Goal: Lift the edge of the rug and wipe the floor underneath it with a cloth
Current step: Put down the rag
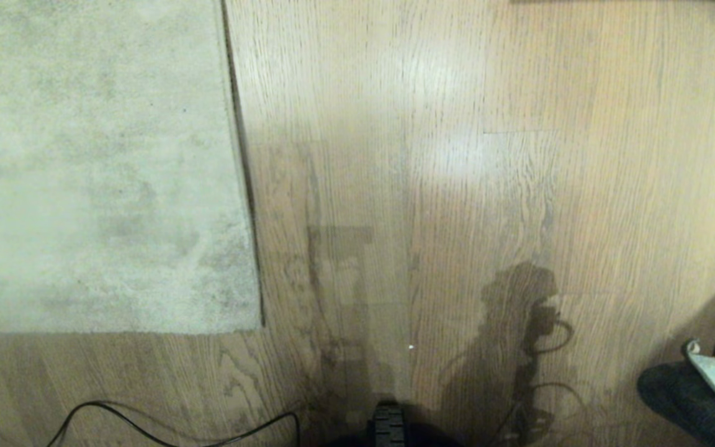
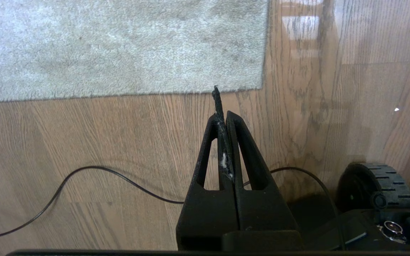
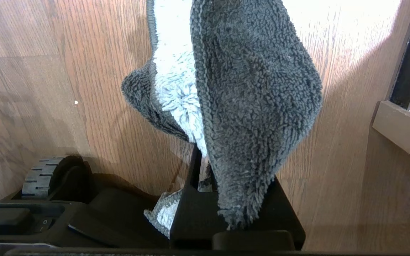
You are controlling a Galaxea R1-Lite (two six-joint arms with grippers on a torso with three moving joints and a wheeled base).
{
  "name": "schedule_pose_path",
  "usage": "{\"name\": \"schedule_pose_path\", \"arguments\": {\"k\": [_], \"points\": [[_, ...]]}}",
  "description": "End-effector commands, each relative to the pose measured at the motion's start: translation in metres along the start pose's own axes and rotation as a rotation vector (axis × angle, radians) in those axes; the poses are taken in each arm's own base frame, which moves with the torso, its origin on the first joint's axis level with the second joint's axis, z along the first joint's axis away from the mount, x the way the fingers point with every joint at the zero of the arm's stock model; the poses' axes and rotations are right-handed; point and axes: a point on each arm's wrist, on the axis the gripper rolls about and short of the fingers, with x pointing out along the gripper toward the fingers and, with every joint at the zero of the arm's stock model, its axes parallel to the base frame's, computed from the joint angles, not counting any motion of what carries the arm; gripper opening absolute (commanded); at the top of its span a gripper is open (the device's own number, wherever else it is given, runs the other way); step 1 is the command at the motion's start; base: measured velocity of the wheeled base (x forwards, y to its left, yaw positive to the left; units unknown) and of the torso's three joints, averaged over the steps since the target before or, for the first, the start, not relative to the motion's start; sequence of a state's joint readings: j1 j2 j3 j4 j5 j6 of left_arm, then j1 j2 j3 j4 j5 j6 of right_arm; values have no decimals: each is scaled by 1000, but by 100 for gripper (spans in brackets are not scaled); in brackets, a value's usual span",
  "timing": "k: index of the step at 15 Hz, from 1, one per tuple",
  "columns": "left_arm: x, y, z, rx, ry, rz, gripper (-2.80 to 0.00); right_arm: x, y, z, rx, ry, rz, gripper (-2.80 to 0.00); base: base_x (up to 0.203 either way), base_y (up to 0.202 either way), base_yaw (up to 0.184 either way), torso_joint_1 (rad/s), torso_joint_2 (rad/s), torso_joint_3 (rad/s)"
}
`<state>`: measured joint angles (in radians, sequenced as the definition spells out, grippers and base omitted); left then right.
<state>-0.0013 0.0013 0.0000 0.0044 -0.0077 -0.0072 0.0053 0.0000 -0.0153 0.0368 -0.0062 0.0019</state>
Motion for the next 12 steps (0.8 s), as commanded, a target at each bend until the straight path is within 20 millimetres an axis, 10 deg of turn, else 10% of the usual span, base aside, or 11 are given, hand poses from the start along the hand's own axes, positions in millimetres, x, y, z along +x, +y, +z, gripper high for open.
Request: {"name": "schedule_pose_path", "arguments": {"k": [1, 12], "points": [[0, 0, 0, 0, 0, 0, -280, 0, 0, 0, 0, 1, 0, -280, 0, 0, 0, 0, 0, 0], [0, 0, 0, 0, 0, 1, -280, 0, 0, 0, -8, 16, -2, -280, 0, 0, 0, 0, 0, 0]]}}
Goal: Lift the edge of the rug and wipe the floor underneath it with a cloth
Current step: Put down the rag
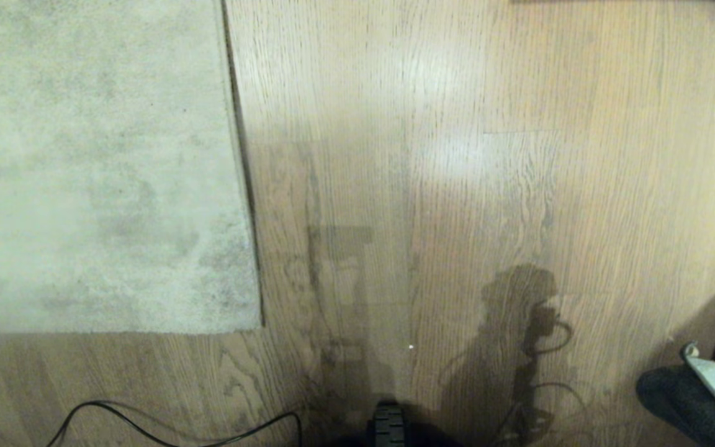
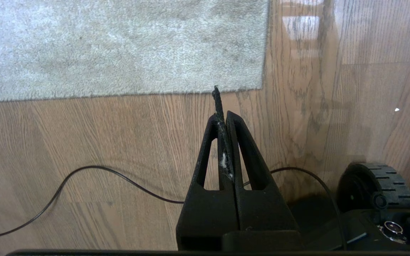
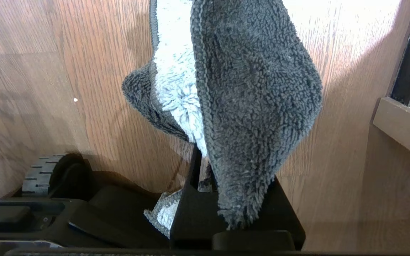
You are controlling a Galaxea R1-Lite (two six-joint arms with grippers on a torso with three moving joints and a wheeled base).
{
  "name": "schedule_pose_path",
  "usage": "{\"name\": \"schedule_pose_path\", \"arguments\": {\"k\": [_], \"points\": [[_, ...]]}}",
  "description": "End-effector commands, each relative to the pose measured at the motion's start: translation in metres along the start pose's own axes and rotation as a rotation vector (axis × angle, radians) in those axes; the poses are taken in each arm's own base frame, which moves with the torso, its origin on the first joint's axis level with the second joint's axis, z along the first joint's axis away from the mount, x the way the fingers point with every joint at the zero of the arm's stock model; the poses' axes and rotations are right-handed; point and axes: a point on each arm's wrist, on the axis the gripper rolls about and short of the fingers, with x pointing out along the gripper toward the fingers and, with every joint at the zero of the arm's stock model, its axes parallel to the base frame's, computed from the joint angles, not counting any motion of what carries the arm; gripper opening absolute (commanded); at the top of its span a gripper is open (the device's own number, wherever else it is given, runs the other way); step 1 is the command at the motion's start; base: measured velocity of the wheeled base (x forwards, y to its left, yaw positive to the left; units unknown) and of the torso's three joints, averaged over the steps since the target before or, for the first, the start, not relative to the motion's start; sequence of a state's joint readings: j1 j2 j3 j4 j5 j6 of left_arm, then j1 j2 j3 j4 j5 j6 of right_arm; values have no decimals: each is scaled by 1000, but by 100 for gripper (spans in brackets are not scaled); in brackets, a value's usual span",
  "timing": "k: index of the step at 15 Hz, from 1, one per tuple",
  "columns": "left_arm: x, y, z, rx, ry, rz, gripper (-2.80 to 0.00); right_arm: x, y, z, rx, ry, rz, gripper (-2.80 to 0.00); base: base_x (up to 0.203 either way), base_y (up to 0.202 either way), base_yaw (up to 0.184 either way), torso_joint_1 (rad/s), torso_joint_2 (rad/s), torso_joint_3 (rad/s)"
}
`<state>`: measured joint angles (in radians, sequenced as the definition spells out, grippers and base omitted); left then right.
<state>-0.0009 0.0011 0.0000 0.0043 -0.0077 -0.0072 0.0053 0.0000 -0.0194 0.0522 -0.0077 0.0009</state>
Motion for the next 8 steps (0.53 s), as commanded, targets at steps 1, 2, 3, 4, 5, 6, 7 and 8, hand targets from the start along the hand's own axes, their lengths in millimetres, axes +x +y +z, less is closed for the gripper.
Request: {"name": "schedule_pose_path", "arguments": {"k": [1, 2, 3, 4, 5, 6, 7, 8], "points": [[0, 0, 0, 0, 1, -1, -280, 0, 0, 1, -24, 13, 1, -280, 0, 0, 0, 0, 0, 0], [0, 0, 0, 0, 1, -1, -280, 1, 0, 3, -43, 24, 6, -280, 0, 0, 0, 0, 0, 0], [0, 0, 0, 0, 1, 1, -280, 2, 1, 11, -51, 35, 30, -280, 0, 0, 0, 0, 0, 0], [0, 0, 0, 0, 1, -1, -280, 5, 1, 21, -52, 55, 59, -280, 0, 0, 0, 0, 0, 0], [0, 0, 0, 0, 1, 0, -280, 9, 2, 31, -51, 83, 74, -280, 0, 0, 0, 0, 0, 0], [0, 0, 0, 0, 1, 0, -280, 15, 2, 41, -46, 110, 83, -280, 0, 0, 0, 0, 0, 0], [0, 0, 0, 0, 1, 0, -280, 21, 2, 49, -37, 133, 88, -280, 0, 0, 0, 0, 0, 0], [0, 0, 0, 0, 1, -1, -280, 31, 2, 60, -26, 151, 91, -280, 0, 0, 0, 0, 0, 0]]}}
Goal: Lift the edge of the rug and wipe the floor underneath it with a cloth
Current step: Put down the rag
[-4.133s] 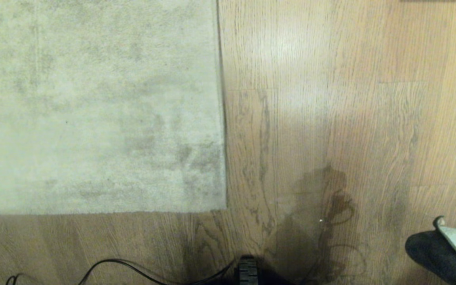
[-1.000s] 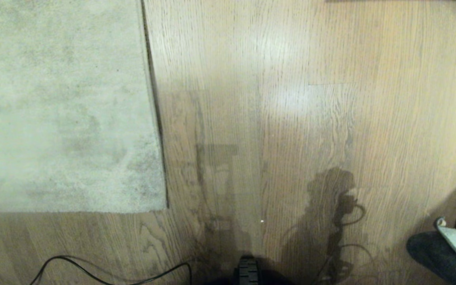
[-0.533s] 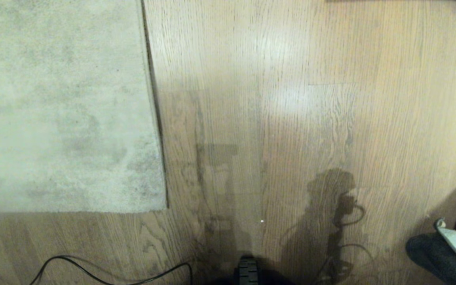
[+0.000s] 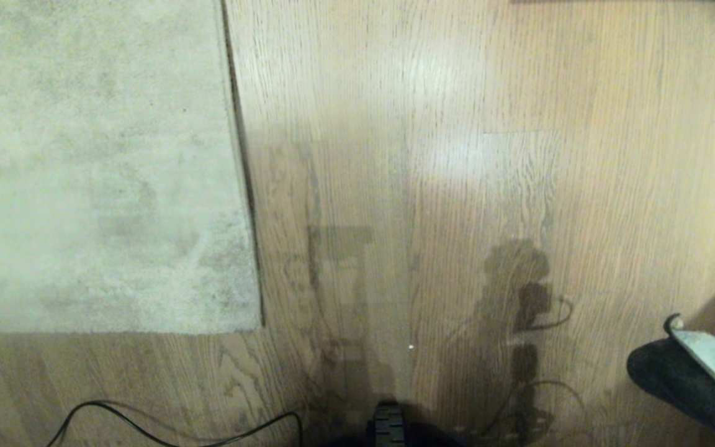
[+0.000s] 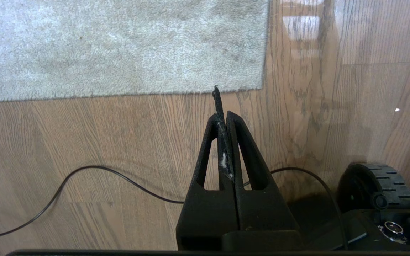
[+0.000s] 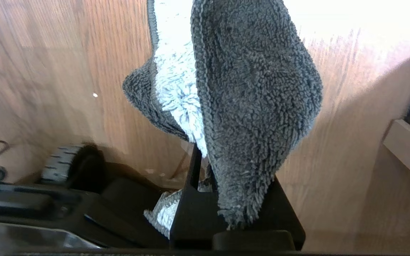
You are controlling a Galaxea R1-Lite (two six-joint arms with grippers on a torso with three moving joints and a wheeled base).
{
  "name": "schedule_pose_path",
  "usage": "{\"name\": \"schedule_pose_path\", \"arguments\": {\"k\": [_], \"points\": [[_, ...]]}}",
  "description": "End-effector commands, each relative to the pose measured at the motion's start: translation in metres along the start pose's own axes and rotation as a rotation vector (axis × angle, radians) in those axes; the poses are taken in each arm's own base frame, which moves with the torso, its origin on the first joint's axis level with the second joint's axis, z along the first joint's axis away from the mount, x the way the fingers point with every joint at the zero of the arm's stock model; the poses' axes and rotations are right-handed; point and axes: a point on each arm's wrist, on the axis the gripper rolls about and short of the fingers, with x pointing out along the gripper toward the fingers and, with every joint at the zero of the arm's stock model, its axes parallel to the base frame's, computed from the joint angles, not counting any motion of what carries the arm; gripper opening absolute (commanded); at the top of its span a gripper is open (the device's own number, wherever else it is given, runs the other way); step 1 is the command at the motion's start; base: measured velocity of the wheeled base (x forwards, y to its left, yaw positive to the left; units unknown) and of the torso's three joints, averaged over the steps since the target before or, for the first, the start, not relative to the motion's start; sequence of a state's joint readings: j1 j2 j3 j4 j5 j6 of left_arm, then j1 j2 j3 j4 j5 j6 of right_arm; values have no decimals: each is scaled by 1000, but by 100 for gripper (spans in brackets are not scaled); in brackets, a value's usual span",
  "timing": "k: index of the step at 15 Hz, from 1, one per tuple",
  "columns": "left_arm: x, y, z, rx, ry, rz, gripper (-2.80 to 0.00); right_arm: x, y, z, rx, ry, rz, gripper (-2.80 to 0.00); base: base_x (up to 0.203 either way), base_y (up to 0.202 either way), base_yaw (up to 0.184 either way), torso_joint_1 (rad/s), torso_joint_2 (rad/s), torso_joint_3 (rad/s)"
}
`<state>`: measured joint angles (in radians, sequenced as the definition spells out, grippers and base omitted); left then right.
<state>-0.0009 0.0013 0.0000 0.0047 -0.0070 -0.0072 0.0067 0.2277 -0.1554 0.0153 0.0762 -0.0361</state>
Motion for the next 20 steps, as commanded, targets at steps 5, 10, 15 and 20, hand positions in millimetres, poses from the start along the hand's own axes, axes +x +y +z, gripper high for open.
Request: {"name": "schedule_pose_path", "arguments": {"k": [5, 10, 15, 20], "points": [[0, 0, 0, 0, 0, -1, -280, 84, -8, 59, 64, 70, 7, -280, 0, 0, 0, 0, 0, 0], [0, 0, 0, 0, 0, -1, -280, 174, -21, 92, 91, -92, -20, -280, 0, 0, 0, 0, 0, 0], [0, 0, 0, 0, 0, -1, -280, 247, -35, 129, 79, -279, -35, -280, 0, 0, 0, 0, 0, 0], [0, 0, 0, 0, 0, 0, -280, 285, -40, 124, 74, -333, -30, -280, 0, 0, 0, 0, 0, 0]]}}
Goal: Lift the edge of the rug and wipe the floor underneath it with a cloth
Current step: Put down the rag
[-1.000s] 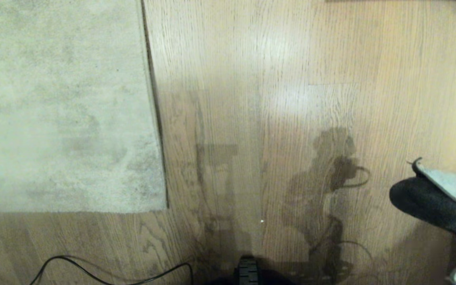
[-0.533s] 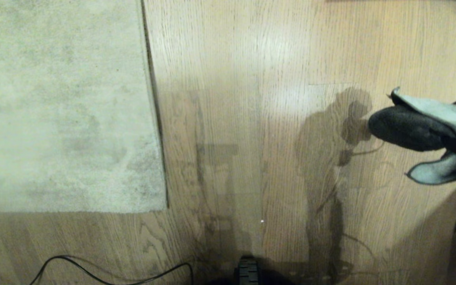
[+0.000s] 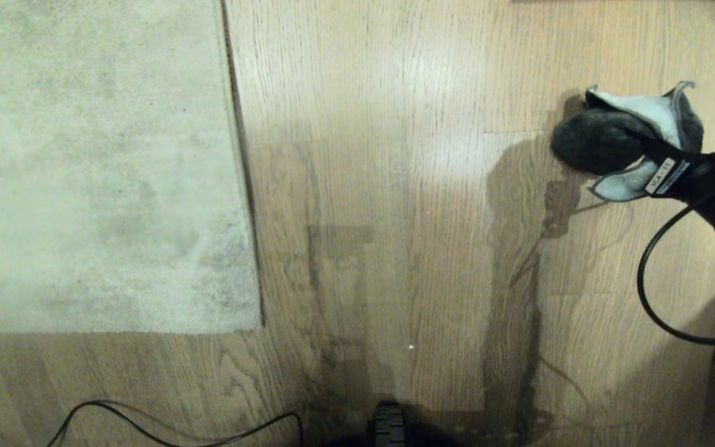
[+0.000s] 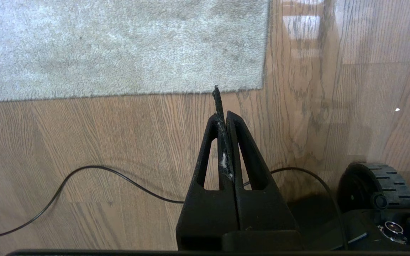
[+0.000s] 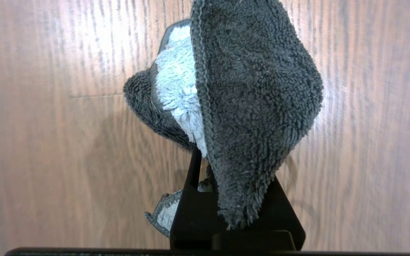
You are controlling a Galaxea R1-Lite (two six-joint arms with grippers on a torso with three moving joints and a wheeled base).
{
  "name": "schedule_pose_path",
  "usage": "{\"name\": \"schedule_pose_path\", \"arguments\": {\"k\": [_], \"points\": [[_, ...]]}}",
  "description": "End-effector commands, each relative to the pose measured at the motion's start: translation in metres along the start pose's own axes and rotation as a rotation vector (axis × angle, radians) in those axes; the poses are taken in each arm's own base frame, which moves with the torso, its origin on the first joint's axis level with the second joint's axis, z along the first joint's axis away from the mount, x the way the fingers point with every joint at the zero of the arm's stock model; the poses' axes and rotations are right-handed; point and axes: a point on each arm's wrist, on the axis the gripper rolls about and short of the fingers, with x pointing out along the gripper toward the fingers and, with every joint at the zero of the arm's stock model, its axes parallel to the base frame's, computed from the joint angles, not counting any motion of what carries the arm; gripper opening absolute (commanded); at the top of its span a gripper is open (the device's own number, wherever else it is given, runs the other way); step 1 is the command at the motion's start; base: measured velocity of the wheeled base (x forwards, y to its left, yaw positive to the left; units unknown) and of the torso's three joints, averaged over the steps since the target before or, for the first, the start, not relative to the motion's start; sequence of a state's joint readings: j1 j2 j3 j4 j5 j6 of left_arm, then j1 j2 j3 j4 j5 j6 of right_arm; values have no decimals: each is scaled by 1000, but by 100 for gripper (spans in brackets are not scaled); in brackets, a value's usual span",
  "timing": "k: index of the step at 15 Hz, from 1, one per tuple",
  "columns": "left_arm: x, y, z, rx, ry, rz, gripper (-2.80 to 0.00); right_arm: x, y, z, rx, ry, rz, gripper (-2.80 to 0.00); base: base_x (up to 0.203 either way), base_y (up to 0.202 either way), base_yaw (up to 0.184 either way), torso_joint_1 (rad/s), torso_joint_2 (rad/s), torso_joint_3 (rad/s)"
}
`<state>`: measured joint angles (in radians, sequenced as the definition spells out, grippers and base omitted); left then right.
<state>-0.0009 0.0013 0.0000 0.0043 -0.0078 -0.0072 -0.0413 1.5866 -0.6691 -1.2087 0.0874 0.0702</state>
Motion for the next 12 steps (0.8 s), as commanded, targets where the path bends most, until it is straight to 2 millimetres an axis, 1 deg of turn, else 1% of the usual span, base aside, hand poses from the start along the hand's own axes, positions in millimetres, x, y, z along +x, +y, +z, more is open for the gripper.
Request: {"name": "schedule_pose_path", "arguments": {"k": [1, 4, 7, 8, 12], "points": [[0, 0, 0, 0, 1, -1, -280, 15, -3, -24, 4, 50, -2, -280, 0, 0, 0, 0, 0, 0], [0, 0, 0, 0, 1, 0, -280, 23, -4, -33, 4, 40, -1, -280, 0, 0, 0, 0, 0, 0], [0, 0, 0, 0, 1, 1, -280, 25, -4, -38, 4, 53, -1, -280, 0, 0, 0, 0, 0, 0], [0, 0, 0, 0, 1, -1, -280, 25, -4, -38, 4, 55, -1, 0, 0, 0, 0, 0, 0, 0], [0, 0, 0, 0, 1, 0, -280, 25, -4, -39, 4, 55, 1, 0, 0, 0, 0, 0, 0, 0]]}}
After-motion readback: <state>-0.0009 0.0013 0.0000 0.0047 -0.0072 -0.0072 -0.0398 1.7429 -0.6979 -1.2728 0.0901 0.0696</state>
